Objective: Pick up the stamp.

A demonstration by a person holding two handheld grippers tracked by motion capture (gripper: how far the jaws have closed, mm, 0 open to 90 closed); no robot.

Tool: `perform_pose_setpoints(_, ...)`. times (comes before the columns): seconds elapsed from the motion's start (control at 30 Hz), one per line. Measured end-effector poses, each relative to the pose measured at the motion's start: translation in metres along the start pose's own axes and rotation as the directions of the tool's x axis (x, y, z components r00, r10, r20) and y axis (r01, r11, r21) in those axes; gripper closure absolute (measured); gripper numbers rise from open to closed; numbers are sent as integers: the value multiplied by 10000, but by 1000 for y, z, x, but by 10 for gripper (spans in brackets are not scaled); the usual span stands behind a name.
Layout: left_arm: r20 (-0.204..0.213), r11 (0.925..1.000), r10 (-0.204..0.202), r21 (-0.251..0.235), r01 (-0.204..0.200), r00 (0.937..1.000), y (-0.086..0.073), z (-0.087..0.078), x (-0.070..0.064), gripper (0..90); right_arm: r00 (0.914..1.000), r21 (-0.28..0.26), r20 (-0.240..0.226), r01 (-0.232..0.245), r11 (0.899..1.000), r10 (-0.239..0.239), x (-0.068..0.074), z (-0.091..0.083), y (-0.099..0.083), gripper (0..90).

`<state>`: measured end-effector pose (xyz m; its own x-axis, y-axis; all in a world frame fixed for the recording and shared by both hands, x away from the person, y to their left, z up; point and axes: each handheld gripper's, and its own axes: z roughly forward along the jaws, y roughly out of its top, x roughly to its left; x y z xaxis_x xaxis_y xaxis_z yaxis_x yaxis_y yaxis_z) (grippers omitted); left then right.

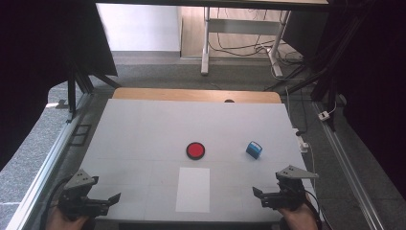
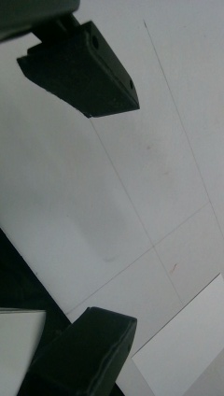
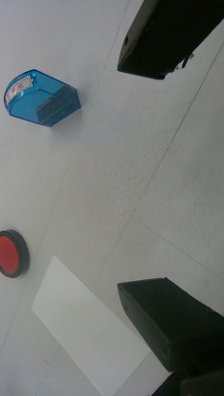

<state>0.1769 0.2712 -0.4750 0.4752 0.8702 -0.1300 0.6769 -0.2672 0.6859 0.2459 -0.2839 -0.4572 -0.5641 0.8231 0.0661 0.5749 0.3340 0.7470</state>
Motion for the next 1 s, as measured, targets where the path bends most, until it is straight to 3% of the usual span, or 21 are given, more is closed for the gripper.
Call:
perform_pose_setpoints(0.4, 36, 10000, 24, 67, -24, 10000, 0, 1, 0, 17, 9990, 246, -107, 441, 9987, -438, 4, 2, 1, 0)
perform_pose_setpoints(1.0, 211, 9998, -166, 93, 164, 9996, 0, 1, 3, 17, 9987, 27, -348, 376, 9993, -375, 5, 0, 2, 0)
